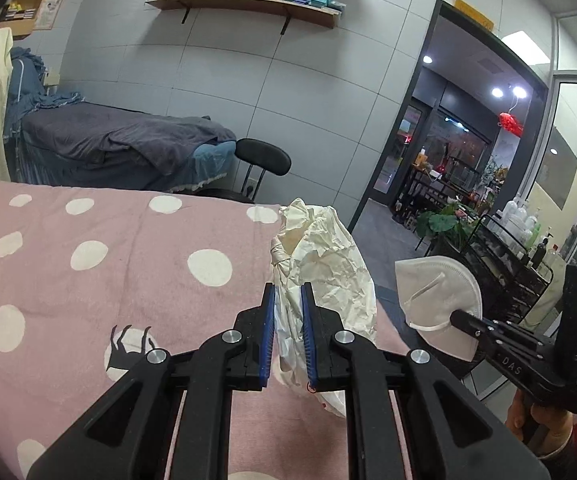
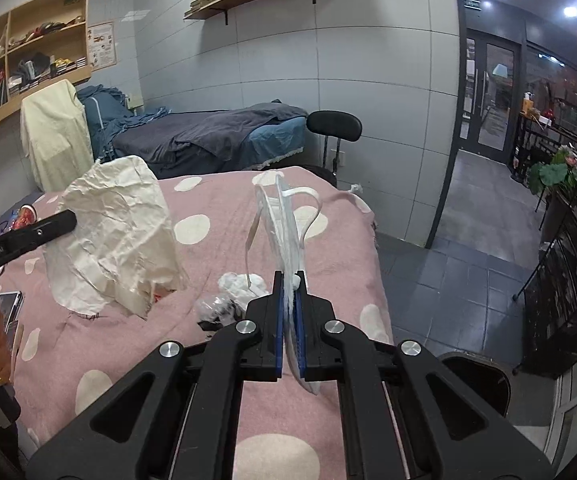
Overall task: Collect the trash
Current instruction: 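Grasp the crumpled tissue paper with the left tool and lift it, then carry the mask into the bin and open the right tool while the left carries the tissue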
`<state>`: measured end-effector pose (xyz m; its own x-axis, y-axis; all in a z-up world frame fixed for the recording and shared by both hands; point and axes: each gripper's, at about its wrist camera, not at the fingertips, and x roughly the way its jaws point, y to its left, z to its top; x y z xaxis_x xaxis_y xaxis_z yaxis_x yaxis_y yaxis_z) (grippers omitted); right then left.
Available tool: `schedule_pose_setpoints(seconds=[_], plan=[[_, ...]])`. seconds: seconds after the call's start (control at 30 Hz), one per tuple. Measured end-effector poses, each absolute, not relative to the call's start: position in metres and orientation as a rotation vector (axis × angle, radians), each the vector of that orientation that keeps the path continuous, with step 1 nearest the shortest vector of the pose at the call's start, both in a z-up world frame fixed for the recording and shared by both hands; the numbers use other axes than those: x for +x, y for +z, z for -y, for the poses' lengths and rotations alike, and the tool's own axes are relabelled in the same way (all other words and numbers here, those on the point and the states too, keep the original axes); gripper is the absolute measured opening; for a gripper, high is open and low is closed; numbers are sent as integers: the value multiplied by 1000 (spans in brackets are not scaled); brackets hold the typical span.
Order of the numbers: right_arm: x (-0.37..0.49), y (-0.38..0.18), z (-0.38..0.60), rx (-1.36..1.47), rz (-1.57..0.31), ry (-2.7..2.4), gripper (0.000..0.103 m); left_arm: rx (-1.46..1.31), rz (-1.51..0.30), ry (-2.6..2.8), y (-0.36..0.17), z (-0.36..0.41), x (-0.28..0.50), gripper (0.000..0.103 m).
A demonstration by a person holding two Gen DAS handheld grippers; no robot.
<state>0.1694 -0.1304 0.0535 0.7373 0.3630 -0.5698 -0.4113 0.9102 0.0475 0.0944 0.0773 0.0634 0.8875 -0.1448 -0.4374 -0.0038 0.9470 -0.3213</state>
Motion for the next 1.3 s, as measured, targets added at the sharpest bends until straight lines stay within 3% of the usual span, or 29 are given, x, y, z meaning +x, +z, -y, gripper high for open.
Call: schedule_pose_setpoints(seconds=[0.47, 0.97, 1.3], plan=[[149, 12, 253, 8, -695, 155, 5, -244, -506, -303, 59, 17, 113, 13], [173, -122, 352, 115, -972, -85, 6, -138, -562, -472, 44, 98, 134, 13], [195, -179, 370, 160, -1047, -170, 6, -98, -609, -525, 34, 128, 144, 13]])
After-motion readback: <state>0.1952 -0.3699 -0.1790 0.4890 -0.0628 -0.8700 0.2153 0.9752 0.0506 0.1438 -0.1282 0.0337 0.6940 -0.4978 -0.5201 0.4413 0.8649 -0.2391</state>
